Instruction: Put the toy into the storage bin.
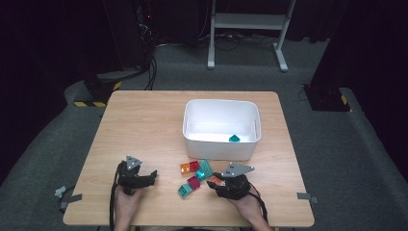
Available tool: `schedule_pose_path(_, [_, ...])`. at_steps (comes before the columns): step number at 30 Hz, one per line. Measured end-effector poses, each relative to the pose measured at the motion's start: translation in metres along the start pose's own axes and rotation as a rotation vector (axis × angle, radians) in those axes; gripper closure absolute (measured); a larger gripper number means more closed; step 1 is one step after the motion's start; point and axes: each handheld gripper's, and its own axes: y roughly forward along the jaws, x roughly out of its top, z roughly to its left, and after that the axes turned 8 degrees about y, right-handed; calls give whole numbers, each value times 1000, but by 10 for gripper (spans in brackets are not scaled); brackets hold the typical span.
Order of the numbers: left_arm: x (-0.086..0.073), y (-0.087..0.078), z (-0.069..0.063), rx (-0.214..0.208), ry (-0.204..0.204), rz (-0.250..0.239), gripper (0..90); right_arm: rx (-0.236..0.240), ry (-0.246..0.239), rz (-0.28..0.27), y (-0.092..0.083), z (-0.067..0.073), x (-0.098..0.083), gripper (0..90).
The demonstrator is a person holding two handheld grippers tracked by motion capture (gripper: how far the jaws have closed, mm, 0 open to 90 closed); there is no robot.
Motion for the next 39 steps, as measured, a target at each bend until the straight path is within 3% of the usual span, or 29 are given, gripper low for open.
schedule_pose_path(18, [0, 0, 0, -1, 1, 0, 110, -18, 48, -65, -22, -13, 20, 591])
schedule_pose_path(27, [0, 0, 0, -1, 1, -1, 110, -28, 26, -84, -32, -16, 33, 590])
schedule_pose_path(39, [0, 0, 0, -2, 2, -1, 111, -19, 47, -97, -39, -21, 41, 590])
